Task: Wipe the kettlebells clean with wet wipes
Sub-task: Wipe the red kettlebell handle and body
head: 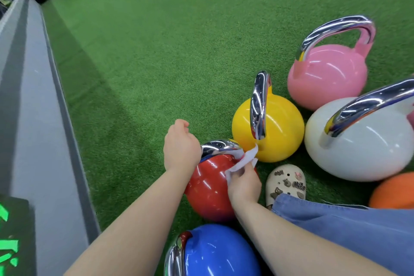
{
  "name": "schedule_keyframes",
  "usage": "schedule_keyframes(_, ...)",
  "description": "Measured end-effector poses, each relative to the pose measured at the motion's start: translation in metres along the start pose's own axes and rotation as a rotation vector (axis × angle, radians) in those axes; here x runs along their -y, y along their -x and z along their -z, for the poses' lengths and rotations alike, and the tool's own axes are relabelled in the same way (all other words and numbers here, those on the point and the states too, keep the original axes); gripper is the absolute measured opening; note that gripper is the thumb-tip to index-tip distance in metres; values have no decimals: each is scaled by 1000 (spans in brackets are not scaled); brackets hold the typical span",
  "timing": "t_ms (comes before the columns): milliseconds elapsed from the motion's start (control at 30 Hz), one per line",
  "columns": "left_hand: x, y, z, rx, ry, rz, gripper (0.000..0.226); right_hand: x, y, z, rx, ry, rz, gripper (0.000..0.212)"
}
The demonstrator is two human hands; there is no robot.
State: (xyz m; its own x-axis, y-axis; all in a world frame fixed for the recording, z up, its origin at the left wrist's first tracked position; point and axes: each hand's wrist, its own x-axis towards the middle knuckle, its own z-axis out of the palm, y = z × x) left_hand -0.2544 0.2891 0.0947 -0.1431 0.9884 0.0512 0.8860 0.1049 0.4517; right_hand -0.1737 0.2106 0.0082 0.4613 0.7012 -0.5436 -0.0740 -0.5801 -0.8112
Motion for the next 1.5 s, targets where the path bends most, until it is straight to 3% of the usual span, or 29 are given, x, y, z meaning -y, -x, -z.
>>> schedule_keyframes(133,3,0,-2,-2,-10,-10,34,2,-18,21,96,97,55,23)
schedule_keyframes(333,2,-2,-4,-4,-31,-2,35,-7,-31,25,218,130,141,30)
schedule_keyframes(500,2,-3,-2,-17,-30,-12,33,3,-32,15,98,343,329,27)
schedule_keyframes(700,1,-3,-3,-14,-17,1,34,16,-22,7,-13,258,383,34)
schedule_keyframes(867,3,-3,-3,-5,-8,5,35,1,-40,14,167,216,390,51)
schedule_keyframes(1000,3,-3,-4,6,-2,9,34,-5,-60,21,373,163,204,73)
schedule_keyframes(1067,2,-3,-4,4,5,13,34,-7,-68,23,442,102,119,68)
schedule_keyframes(1133,2,-2,-3,0,9,19,33,-9,-66,23,407,9,72,51)
schedule_keyframes(1200,1,-2,-3,1,9,24,33,-9,-58,25,304,105,160,36)
schedule_keyframes(1400,2,-4,-3,4,19,40,35,11,-36,20,175,257,407,38)
schedule_keyframes(1500,2,-6,-2,-3,23,47,36,28,-31,14,100,320,604,25)
